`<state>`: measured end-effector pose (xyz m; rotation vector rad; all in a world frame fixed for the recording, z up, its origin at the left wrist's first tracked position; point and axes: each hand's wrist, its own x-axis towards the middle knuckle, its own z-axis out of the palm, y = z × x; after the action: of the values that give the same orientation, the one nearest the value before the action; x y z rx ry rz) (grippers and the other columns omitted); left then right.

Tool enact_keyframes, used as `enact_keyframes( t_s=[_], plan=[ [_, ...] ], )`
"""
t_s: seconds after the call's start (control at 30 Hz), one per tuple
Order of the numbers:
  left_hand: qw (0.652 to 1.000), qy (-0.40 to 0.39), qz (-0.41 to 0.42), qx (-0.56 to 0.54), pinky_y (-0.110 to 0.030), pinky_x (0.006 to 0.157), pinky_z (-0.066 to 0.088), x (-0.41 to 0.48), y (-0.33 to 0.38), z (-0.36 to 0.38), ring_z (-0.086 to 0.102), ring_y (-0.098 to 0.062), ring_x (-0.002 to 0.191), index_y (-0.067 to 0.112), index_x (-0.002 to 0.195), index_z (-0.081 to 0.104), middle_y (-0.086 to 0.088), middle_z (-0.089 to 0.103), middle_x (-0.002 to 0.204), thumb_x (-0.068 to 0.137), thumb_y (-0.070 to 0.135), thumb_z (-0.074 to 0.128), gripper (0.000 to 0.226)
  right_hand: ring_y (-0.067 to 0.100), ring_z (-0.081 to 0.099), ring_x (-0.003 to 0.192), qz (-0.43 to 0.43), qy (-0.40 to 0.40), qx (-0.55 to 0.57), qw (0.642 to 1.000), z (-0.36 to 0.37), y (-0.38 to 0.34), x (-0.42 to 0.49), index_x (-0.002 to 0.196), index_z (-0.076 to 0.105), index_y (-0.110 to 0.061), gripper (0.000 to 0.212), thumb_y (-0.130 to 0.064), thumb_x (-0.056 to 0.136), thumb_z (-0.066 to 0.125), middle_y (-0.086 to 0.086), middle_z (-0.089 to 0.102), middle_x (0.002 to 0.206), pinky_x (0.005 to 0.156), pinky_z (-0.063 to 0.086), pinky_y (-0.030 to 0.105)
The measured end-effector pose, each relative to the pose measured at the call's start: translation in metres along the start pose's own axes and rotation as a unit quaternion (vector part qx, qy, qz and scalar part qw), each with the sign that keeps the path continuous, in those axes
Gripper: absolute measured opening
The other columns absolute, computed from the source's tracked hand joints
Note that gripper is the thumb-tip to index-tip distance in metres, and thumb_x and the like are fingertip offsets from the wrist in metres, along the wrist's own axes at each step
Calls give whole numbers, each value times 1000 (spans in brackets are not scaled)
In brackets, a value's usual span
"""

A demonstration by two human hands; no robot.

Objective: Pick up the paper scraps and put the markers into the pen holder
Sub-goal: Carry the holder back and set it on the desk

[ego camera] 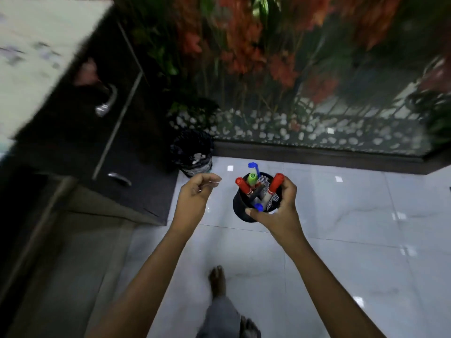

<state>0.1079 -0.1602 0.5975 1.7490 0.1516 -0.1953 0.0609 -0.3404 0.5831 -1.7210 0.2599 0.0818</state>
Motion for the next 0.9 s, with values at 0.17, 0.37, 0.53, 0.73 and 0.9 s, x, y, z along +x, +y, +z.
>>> enact_keyframes(
  t_s=[0.17,0.37,0.53,0.73,0.9],
  plan=[
    [999,43,10,-27,-1,66,44,-66,100,-61,60,15,69,18,86,63,8,66,87,90,0,50,22,-5,45,105,-44,-39,-21,998,17,-128,-47,135,23,-25,91,-4,67,80,-26,35,117,84,41,8],
    [982,151,30,-112,-16,72,47,-109,169,-156,63,-3,78,19,82,63,4,67,83,89,4,55,18,-4,50,101,-101,-118,-29,987,79,-222,-72,136,24,-24,90,-2,68,79,-30,38,111,82,44,8],
    [968,219,44,-111,-21,70,48,-143,186,-260,61,-12,82,20,84,60,0,66,89,91,4,50,20,6,56,102,-127,-185,-31,974,162,-272,-74,130,29,-27,85,-2,67,79,-10,50,115,84,51,22],
    [941,322,35,-94,-29,78,43,-189,171,-389,61,-13,89,24,83,59,0,66,94,90,7,50,20,-9,52,91,-159,-279,-39,946,298,-316,-87,125,28,-23,78,-3,69,78,-24,44,105,73,45,3],
    [903,417,21,-97,-28,74,43,-211,154,-452,61,-14,84,20,83,58,-1,67,91,90,3,47,21,12,48,106,-162,-347,-59,922,395,-333,-93,133,24,-17,85,-7,69,79,-6,42,116,81,43,14]
  ],
)
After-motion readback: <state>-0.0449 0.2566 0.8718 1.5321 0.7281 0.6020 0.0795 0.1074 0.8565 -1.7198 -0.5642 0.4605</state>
